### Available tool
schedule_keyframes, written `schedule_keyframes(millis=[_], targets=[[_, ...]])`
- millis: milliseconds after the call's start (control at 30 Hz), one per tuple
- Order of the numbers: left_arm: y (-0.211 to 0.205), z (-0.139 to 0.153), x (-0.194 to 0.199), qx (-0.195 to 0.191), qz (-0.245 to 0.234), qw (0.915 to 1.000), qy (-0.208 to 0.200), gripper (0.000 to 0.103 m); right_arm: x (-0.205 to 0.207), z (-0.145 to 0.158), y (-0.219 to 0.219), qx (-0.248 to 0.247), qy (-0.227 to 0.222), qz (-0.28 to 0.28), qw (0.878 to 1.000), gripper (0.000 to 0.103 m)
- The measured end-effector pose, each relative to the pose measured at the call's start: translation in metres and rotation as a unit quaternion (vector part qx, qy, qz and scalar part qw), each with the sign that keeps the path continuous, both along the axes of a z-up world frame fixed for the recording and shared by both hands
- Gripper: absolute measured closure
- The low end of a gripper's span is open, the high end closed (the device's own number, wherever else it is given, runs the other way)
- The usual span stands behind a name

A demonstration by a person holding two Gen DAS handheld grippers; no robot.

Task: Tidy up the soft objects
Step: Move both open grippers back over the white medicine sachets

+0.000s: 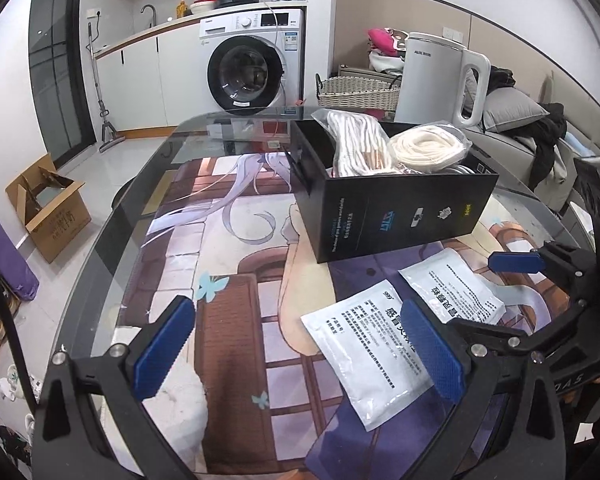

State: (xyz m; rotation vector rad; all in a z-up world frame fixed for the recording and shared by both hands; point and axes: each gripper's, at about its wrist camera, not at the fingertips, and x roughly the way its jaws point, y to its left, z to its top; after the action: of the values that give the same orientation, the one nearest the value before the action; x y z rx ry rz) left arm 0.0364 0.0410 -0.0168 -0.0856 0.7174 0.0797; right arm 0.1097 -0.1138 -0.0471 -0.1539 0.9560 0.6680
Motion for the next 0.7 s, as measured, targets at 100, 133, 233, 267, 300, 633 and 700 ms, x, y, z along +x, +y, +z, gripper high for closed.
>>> schedule_keyframes(millis=[100,133,233,267,300,633,700], targets=[[0.002,-0.002,0.001,-0.001,0.001,1.0,0.003,0.0,-0.001,-0.002,0.005,-0.012,-0.005,-0.002,1.0,0.001],[0.002,-0.002,0.001,-0.001,0.001,1.0,0.004,0.0,-0.002,-0.003,0.007,-0.019,-0.008,-0.003,1.0,0.001],[0.003,-0.003,0.001,-0.001,0.001,1.0,0.006,0.0,-0.002,-0.006,0.014,-0.048,-0.014,-0.013,0.999,0.001],[0.002,-0.003,0.001,-0.003,0.0,1.0,0.006,0.0,-0.001,-0.007,0.014,-0.055,-0.013,-0.018,0.998,0.001],[0.002,-0.002,0.002,-0.007,-0.003,0.9999,0.008,0.0,0.0,-0.007,0.012,-0.057,-0.013,-0.021,0.998,0.001],[-0.013,-0.013,0.01,-0.036,-0.028,0.998,0.043,0.0,0.008,-0.007,0.0,-0.068,-0.002,-0.008,0.998,0.001],[-0.018,-0.016,0.012,-0.037,-0.032,0.9975,0.052,0.0,0.009,-0.007,-0.003,-0.071,-0.001,-0.004,0.997,0.001]])
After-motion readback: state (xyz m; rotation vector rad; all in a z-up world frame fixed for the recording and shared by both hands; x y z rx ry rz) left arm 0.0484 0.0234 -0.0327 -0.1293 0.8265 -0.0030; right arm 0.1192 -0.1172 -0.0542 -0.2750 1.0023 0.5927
